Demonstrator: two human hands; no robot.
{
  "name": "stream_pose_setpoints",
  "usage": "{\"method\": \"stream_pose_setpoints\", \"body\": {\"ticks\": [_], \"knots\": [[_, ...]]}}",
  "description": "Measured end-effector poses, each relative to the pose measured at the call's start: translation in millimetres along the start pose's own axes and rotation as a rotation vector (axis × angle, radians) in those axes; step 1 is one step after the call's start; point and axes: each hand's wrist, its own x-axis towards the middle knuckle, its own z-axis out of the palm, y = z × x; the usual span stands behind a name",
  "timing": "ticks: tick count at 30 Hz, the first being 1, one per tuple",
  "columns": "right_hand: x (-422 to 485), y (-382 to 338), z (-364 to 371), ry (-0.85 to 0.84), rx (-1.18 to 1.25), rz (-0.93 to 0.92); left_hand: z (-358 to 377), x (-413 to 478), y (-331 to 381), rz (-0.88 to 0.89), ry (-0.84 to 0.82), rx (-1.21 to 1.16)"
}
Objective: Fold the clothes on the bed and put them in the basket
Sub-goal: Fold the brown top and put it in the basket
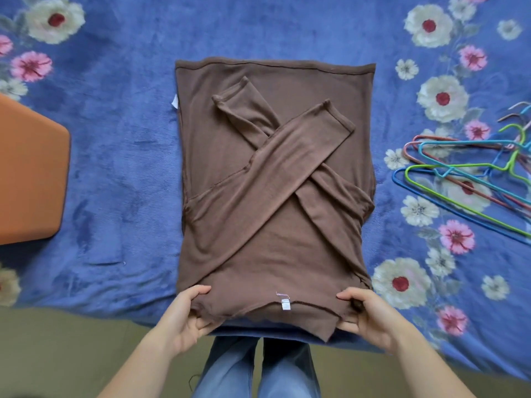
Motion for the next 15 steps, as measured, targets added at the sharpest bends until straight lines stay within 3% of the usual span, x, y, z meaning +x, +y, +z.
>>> {"method": "stream_pose_setpoints", "body": {"ticks": [6,12,15], "knots": [[-33,-117,35,-0.136,0.188,-0.171,49,-41,112,0.175,-0.158,-0.06],[-32,-239,86,-0.275,0.613,-0.57,125,-70,227,0.519,-0.498,-0.357],[-15,-258,102,-0.117,0.389,-0.615,149,-55,245,0.586,-0.415,-0.197]]}}
